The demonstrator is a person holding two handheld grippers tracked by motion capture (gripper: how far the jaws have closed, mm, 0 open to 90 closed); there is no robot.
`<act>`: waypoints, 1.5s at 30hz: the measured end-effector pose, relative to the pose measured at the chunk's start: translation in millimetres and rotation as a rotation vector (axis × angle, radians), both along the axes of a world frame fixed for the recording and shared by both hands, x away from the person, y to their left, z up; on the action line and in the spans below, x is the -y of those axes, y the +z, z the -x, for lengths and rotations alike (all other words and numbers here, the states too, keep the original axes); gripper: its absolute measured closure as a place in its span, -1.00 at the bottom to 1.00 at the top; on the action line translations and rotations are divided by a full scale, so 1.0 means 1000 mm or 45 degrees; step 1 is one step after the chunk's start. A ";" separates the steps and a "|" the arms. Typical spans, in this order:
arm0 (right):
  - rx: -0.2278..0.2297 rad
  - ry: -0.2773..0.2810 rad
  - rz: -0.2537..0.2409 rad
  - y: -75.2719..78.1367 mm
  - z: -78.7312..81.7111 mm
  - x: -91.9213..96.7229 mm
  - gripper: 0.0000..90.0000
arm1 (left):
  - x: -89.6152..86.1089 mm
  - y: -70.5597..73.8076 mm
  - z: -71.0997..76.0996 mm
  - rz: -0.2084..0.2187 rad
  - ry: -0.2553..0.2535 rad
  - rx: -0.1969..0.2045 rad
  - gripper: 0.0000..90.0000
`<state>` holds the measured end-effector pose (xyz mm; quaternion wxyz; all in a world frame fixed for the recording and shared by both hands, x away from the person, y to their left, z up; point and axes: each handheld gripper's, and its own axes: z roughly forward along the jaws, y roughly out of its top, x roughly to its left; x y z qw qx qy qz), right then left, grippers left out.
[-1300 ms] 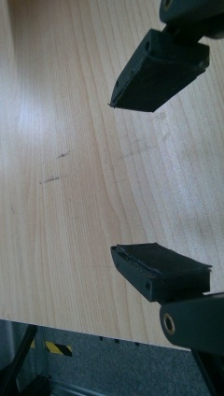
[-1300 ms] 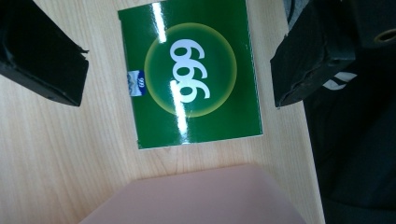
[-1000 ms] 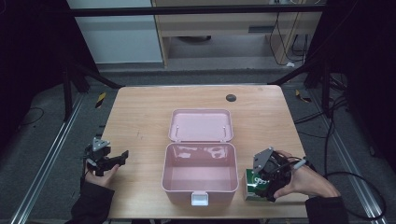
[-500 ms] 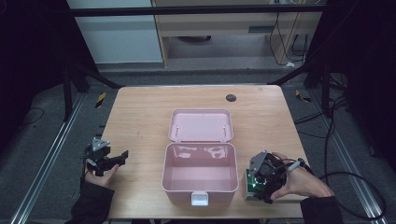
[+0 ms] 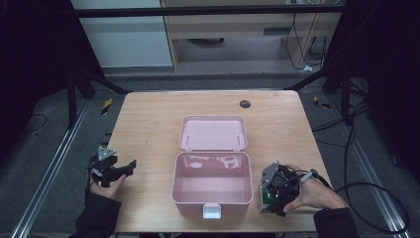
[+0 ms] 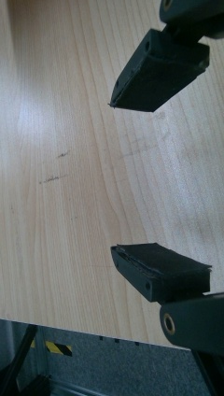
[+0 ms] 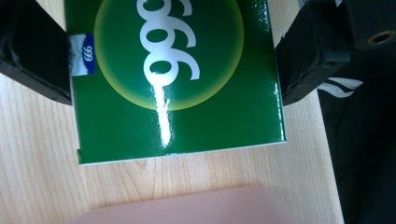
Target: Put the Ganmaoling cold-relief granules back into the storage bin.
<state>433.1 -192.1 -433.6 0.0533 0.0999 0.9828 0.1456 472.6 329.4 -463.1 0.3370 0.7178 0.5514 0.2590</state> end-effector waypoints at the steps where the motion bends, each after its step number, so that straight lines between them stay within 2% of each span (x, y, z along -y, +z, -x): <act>1: -0.003 -0.006 0.002 -0.001 0.000 0.000 -0.86 | 0.000 0.000 0.000 0.000 0.000 0.000 -0.48; 25: -0.055 0.010 0.030 -0.014 -0.006 -0.003 -0.78 | 0.000 0.000 0.000 -0.001 -0.002 0.000 -0.48; 32: -0.079 -0.017 0.033 -0.012 -0.007 -0.001 -0.68 | 0.000 0.000 0.000 -0.002 -0.002 -0.001 -0.48; 42: -0.090 -0.031 0.033 -0.008 -0.006 0.003 -0.65 | 0.000 0.000 0.000 -0.002 -0.001 -0.002 -0.48; 45: -0.086 -0.032 0.018 0.000 -0.004 0.006 -0.65 | 0.000 0.000 0.000 -0.002 -0.001 -0.001 -0.47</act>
